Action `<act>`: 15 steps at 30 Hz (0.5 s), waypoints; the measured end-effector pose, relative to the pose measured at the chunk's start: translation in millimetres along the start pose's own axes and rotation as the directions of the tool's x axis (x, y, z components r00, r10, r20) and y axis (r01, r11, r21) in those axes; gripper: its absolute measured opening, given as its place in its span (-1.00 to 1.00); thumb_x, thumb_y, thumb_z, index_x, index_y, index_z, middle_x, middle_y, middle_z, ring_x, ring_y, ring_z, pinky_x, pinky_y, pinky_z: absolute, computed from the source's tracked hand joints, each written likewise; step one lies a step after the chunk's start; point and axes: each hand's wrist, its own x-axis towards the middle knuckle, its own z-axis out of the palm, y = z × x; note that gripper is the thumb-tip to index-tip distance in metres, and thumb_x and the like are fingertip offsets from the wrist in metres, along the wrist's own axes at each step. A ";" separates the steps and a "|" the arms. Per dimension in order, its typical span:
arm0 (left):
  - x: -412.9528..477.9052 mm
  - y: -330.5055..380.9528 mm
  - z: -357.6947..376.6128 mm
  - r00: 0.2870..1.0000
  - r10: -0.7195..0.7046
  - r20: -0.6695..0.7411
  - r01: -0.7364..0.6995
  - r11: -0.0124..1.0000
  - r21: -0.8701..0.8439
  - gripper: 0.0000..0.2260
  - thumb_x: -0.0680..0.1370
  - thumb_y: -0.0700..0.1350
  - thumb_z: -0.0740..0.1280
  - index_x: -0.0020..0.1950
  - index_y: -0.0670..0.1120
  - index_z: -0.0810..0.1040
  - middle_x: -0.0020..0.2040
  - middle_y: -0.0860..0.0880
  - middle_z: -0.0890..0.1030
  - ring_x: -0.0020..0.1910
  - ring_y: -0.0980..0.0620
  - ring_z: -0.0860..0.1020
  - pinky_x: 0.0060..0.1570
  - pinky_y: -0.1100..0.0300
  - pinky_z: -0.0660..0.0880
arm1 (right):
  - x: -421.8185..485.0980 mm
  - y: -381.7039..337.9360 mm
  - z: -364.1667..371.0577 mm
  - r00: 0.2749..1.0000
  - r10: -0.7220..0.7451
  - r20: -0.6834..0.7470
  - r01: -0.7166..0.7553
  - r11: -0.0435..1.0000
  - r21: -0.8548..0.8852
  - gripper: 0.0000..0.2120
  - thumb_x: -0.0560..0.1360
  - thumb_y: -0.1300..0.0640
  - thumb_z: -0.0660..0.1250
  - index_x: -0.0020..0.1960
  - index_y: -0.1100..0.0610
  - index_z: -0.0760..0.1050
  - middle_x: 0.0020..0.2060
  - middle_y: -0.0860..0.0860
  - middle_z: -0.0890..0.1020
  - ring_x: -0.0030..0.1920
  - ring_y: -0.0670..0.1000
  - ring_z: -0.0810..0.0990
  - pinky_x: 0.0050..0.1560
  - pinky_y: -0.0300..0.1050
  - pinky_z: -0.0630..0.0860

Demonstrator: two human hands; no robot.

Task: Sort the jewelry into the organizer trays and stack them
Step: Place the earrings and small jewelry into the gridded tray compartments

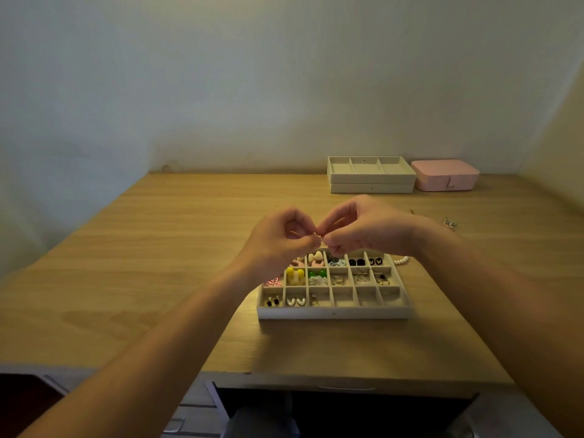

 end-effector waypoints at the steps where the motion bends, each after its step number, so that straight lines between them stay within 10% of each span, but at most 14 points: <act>1: -1.8 -2.0 -0.3 1.000 -0.019 0.008 0.019 1.000 -0.022 -0.85 0.45 -0.29 0.52 -0.07 -0.16 0.59 -0.22 -0.11 0.68 -0.27 0.02 0.63 -0.20 0.07 0.59 | -0.2 1.5 2.7 1.000 -0.004 -0.003 0.004 0.999 -0.043 -0.84 0.51 0.29 0.47 0.10 0.23 0.66 -0.09 0.15 0.73 -0.09 0.07 0.73 -0.04 -0.08 0.68; 15: -19.8 -26.1 12.5 0.987 -0.139 0.082 0.145 0.986 -0.079 -0.80 0.45 -0.34 0.51 -0.15 -0.12 0.54 -0.33 -0.08 0.63 -0.35 0.02 0.59 -0.37 0.21 0.51 | 3.1 21.6 24.2 0.995 0.061 0.079 -0.026 0.920 -0.390 -0.91 0.59 0.14 0.38 0.01 0.15 0.63 -0.21 0.04 0.64 -0.23 -0.05 0.61 -0.13 -0.17 0.62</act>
